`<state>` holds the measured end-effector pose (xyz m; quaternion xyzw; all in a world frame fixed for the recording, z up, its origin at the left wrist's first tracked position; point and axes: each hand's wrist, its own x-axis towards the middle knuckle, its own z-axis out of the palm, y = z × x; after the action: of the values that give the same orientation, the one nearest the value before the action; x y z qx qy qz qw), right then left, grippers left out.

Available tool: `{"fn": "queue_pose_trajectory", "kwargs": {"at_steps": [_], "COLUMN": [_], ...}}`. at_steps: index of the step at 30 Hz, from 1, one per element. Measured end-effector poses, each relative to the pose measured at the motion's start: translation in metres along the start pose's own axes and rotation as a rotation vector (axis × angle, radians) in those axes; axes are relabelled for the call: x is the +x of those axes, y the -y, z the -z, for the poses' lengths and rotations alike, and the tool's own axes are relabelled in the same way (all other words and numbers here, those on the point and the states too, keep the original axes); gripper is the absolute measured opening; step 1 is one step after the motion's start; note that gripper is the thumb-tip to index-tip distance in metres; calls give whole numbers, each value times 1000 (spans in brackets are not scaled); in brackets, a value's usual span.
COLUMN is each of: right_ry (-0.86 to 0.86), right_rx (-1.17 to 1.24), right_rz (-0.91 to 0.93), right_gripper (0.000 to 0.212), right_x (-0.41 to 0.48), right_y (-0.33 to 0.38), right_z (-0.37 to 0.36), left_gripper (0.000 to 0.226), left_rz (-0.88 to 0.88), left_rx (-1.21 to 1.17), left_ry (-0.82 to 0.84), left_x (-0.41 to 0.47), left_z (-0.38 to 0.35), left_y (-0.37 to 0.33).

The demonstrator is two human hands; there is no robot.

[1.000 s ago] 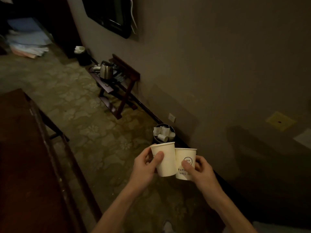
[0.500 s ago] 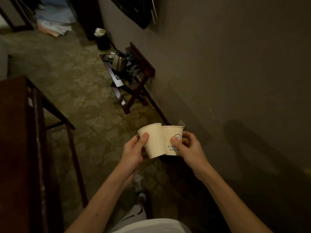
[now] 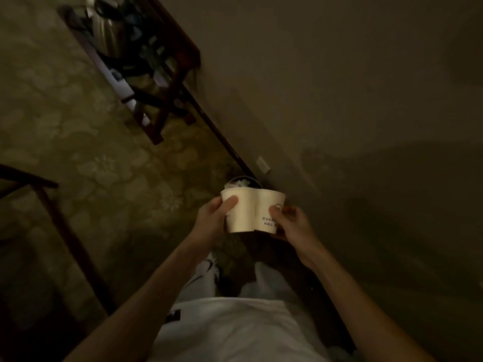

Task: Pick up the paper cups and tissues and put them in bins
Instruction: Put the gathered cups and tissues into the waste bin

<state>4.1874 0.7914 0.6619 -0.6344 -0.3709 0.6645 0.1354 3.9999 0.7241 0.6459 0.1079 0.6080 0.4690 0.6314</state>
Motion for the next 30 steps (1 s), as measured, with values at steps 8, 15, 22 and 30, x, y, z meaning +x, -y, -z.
{"fn": "queue_pose_trajectory", "kwargs": {"at_steps": [8, 15, 22, 30], "right_ry": [-3, 58, -56, 8], "right_rx": [-145, -361, -651, -800], "right_rz": [-264, -261, 100, 58], "right_gripper": [40, 35, 58, 53], "right_x": [115, 272, 445, 523], "right_y": [-58, -91, -101, -142], "right_z": [3, 6, 20, 10], "left_gripper": [19, 49, 27, 38], "left_rz": [310, 394, 361, 365], "left_rx": [-28, -53, -124, -148], "left_ry": [-141, -289, -381, -413], "left_x": [95, 203, 298, 330], "left_z": [6, 13, 13, 18], "left_y": [68, 143, 202, 228]}}
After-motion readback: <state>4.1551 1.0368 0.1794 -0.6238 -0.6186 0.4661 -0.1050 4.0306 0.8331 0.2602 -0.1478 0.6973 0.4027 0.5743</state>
